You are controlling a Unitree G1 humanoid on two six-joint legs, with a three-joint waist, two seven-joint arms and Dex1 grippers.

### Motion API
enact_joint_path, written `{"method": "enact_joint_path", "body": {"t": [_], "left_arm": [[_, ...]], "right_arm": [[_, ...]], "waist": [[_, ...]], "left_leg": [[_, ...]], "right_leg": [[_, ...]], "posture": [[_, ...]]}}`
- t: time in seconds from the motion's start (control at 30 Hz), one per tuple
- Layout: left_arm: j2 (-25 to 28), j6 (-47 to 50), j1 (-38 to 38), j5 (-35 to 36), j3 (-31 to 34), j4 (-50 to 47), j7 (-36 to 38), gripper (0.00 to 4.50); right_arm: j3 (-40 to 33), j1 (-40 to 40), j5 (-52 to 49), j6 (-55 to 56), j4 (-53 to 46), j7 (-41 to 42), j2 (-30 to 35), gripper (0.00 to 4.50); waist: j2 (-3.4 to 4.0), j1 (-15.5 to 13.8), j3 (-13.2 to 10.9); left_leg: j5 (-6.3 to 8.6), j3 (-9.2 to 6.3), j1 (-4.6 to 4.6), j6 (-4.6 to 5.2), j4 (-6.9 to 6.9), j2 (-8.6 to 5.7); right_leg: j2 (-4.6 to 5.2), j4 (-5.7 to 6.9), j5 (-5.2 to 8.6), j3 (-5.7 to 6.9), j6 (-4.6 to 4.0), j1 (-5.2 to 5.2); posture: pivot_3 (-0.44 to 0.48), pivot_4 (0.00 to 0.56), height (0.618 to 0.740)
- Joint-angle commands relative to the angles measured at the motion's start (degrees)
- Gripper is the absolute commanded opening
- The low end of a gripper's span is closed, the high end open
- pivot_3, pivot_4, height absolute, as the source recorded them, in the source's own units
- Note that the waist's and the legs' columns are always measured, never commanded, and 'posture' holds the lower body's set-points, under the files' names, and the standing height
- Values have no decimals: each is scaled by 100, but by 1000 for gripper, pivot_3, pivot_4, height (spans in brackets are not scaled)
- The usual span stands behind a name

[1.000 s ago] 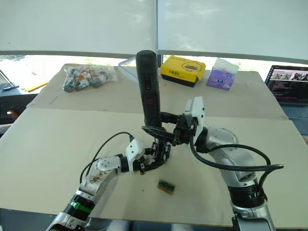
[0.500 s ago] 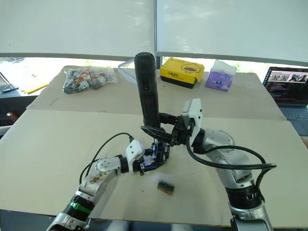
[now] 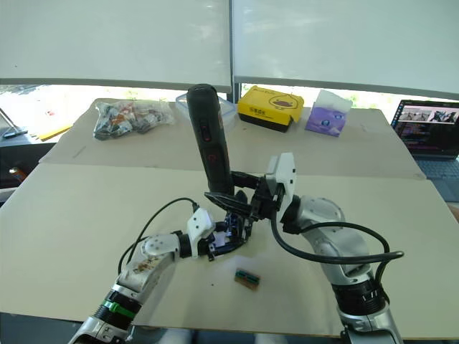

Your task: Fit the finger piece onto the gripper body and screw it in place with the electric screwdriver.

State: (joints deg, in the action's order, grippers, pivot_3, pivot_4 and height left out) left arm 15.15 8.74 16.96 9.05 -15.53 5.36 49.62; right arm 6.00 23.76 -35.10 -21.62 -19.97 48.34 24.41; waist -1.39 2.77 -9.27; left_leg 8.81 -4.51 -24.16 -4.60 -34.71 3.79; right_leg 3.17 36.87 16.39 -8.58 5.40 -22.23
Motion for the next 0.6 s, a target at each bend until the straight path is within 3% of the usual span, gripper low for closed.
{"method": "enact_joint_path", "body": {"t": [0.03,0.37,0.6], "left_arm": [[33,73,-92,82,-77,-153,120,2286],[28,73,-116,-23,-106,-113,4,2286],[63,11,-106,-167,-149,-38,-117,2286]], "right_arm": [[14,-120,21,-244,326,186,156,1956],[-647,529,-852,96,159,610,-144,1956],[-1184,1106,-1744,-330,-207,595,75,1956]], "waist": [[0,-2,0],[1,1,-12],[7,-14,-36]], "left_leg": [[0,0,0,0,0,0],[0,0,-8,0,4,0],[0,-1,-19,0,6,0]], "right_leg": [[0,0,0,0,0,0],[0,-1,0,0,0,-7],[0,-3,-2,3,2,-15]], "posture": [[0,150,740],[0,150,740],[0,150,740]]}}
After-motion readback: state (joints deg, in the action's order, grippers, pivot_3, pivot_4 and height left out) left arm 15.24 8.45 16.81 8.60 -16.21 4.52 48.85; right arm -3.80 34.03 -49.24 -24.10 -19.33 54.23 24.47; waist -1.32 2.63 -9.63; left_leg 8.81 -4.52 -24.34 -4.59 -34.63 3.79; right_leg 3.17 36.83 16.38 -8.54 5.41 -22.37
